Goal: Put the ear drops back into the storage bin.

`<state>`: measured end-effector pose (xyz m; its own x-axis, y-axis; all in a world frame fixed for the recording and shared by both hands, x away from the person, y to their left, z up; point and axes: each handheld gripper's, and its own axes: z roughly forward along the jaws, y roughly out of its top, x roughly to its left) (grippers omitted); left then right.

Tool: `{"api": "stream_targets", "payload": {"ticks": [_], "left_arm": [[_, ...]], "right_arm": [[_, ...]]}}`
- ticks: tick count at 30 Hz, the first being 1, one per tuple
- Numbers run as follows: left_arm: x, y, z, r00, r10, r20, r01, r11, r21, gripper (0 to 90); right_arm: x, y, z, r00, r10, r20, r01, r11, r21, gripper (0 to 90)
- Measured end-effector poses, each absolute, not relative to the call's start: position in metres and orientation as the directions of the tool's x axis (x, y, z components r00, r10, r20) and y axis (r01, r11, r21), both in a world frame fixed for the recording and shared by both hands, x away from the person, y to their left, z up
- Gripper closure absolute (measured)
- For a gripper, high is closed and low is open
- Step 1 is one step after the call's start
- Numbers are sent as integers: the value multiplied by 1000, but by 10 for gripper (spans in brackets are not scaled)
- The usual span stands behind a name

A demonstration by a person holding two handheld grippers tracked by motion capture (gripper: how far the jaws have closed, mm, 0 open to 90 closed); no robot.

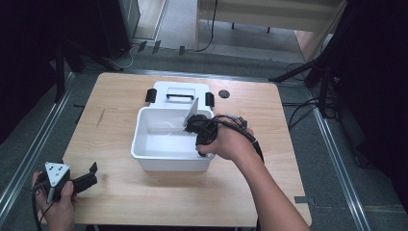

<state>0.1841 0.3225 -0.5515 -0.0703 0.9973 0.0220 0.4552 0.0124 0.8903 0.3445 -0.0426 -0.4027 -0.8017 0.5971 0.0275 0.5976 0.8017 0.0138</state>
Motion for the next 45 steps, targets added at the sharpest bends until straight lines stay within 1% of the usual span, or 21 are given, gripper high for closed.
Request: {"api": "stream_targets", "payload": {"ticks": [11,34,45], "left_arm": [[184,323,-552,-69,997,25,456,9,890,0],[184,323,-551,-70,997,23,457,12,889,0],[184,323,-551,-73,997,24,458,12,889,0]], "right_arm": [[345,-40,-414,-821,570,17,570,822,-23,722],[347,-36,-429,-839,544,8,543,838,-51,723],[348,-35,-434,-831,556,8,555,830,-58,722]]}}
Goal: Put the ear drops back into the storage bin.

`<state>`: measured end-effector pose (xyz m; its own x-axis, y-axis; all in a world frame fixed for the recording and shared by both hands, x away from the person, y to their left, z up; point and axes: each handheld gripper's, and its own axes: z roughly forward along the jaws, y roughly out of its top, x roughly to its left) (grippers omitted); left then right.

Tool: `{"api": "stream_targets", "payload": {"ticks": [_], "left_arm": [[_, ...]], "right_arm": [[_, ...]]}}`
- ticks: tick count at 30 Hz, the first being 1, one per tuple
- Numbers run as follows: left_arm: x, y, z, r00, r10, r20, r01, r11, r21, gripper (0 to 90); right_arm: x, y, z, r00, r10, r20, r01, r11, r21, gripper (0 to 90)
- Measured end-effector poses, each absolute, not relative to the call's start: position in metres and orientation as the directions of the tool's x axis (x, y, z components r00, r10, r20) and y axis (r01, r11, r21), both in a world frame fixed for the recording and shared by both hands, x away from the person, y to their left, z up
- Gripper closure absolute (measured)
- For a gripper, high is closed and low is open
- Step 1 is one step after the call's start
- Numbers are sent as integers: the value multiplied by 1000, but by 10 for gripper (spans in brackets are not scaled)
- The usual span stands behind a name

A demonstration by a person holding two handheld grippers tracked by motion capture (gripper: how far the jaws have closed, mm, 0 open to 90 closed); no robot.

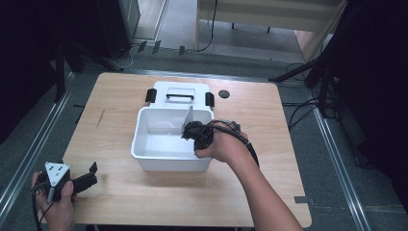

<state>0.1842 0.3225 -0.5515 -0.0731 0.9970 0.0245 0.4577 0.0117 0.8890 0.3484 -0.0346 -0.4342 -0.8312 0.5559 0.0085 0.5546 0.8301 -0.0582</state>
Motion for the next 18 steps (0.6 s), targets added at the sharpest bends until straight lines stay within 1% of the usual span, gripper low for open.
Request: {"api": "stream_targets", "payload": {"ticks": [18], "left_arm": [[184,323,-552,-72,997,23,458,12,889,0]], "right_arm": [[348,-34,-434,-822,569,0,568,821,-63,720]]}}
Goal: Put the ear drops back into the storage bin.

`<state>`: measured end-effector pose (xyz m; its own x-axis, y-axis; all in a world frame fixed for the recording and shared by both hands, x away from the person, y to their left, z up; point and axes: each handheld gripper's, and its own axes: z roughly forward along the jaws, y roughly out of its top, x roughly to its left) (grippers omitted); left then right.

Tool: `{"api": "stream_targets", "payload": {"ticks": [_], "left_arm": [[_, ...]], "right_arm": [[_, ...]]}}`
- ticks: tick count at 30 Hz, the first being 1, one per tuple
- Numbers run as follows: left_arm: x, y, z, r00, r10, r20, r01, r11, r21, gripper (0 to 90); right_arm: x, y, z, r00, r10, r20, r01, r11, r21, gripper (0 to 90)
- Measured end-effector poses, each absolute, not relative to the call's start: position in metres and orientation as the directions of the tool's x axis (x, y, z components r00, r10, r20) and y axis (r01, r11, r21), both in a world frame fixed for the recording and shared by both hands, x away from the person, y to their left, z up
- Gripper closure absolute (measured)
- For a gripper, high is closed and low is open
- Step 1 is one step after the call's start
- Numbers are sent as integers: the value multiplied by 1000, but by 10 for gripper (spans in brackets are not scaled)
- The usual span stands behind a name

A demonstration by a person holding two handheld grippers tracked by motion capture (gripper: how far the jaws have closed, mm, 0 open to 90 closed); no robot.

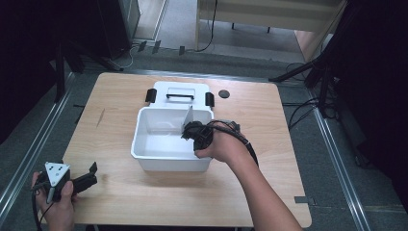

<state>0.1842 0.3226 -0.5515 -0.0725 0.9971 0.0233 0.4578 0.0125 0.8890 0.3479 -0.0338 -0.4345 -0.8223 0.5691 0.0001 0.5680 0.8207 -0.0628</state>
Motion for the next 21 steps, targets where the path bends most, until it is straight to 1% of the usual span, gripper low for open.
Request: {"api": "stream_targets", "payload": {"ticks": [4,13,21], "left_arm": [[184,322,-551,-72,997,24,458,11,889,0],[184,322,-551,-73,997,24,457,12,889,0],[184,322,-552,-75,997,26,457,11,890,0]], "right_arm": [[348,-35,-433,-821,570,12,569,821,-48,702],[348,-38,-421,-807,590,31,591,807,-4,631],[347,-39,-407,-798,602,36,603,797,34,608]]}}
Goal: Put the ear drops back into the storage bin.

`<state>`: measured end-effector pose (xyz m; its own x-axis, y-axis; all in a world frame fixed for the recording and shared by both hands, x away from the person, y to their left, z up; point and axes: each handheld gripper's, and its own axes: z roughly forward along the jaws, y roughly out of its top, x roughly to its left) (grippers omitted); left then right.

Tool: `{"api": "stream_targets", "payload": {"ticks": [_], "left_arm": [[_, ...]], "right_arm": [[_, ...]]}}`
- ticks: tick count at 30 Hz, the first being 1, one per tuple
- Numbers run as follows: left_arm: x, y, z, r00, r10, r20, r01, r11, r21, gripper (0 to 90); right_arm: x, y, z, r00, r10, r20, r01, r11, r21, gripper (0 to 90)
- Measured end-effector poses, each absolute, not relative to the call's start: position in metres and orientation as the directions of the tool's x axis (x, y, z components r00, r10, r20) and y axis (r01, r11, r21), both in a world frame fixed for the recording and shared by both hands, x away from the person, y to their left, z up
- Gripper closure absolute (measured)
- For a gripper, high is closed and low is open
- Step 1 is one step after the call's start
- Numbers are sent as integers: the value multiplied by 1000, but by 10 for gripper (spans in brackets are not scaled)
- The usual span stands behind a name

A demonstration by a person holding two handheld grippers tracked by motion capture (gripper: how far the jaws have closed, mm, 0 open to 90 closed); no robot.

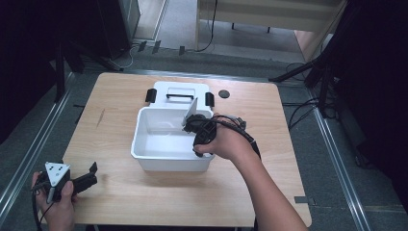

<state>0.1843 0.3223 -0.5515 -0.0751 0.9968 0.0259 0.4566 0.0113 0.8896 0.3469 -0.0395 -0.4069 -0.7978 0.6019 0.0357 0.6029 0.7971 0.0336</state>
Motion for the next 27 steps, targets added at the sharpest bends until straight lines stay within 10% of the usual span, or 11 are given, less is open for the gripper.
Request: {"api": "stream_targets", "payload": {"ticks": [27], "left_arm": [[184,322,-551,-76,997,28,456,10,890,0]], "right_arm": [[346,-63,-356,-771,637,12,631,762,146,594]]}}
